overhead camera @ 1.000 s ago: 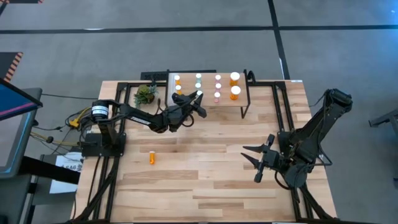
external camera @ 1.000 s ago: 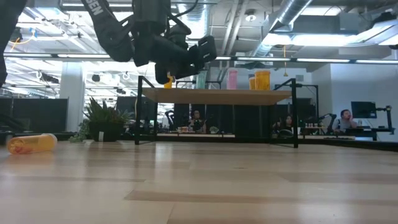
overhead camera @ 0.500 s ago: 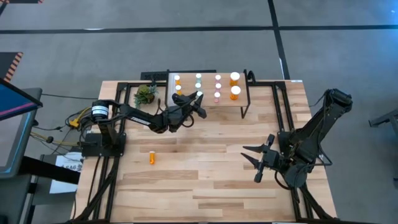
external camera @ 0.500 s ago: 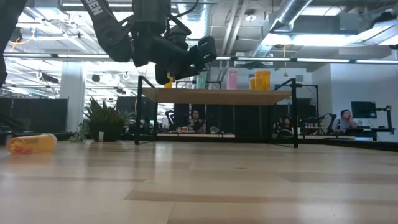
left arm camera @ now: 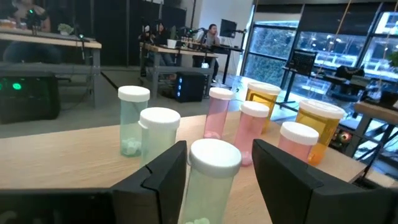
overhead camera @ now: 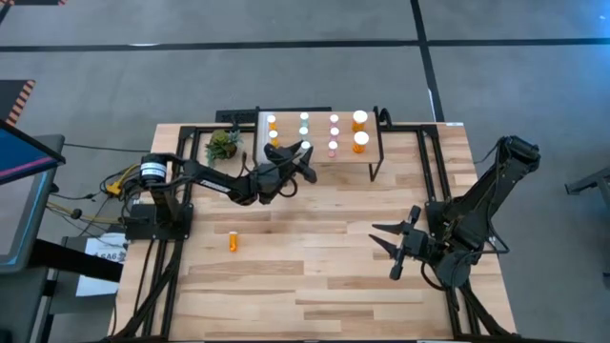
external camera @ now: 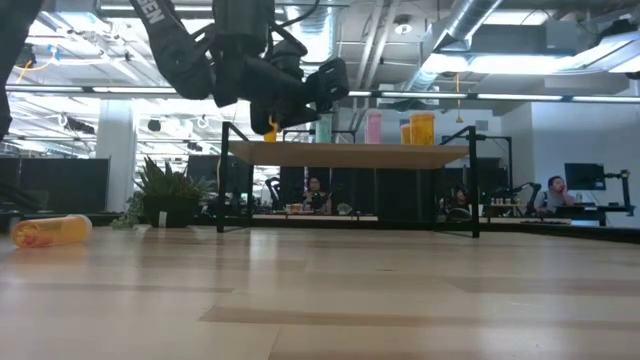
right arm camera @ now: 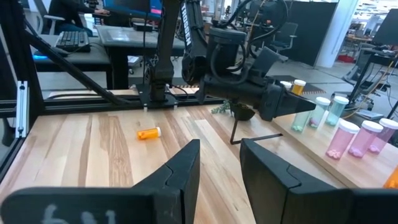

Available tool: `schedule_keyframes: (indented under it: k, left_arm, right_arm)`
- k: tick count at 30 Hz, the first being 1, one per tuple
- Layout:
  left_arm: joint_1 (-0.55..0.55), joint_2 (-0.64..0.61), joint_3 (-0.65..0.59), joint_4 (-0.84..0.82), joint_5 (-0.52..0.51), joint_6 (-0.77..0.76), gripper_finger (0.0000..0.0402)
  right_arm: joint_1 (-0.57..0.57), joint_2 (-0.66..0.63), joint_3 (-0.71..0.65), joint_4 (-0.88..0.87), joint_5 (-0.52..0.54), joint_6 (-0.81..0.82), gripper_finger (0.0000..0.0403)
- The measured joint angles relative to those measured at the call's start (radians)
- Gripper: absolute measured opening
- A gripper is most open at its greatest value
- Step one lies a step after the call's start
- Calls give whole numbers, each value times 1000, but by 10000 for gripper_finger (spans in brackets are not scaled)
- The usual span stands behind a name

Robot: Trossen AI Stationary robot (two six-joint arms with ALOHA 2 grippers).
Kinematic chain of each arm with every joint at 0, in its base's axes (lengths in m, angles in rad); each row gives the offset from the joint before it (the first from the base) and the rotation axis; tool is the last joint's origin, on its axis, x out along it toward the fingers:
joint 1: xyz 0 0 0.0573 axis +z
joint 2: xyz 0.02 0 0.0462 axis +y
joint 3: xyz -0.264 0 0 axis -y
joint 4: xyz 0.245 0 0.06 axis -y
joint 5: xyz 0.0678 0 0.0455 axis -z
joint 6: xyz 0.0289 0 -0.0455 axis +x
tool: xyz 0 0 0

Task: Pick and place medicine bottles onto shelf by color
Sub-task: Put the green pill bottle on the shelf aligned with the other green pill bottles, then put the small orange pill bottle on the shelf aligned with the other orange pill bottles

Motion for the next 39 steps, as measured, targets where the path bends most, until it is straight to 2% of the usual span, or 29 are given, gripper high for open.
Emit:
schedule_keyframes:
  k: [17,27,30,34,37,39]
  left_arm:
    - [-45,-3,0,63,-85,185,207]
    - [-82,-100,0,61,-155,337,227]
    - [-134,-157,0,60,-166,383,229]
    - [-260,-256,0,5,-133,534,229]
    - [-358,-332,0,-156,-201,575,229]
    - [-421,-389,0,-318,-254,523,229]
  right_arm:
    - [1,0,0,-1,-6,10,141]
    - [1,0,0,-1,-6,17,144]
    - [1,0,0,-1,-6,19,144]
    - [1,0,0,-3,-6,25,144]
    - [1,0,0,-9,-6,27,145]
    - [1,0,0,-14,-6,26,145]
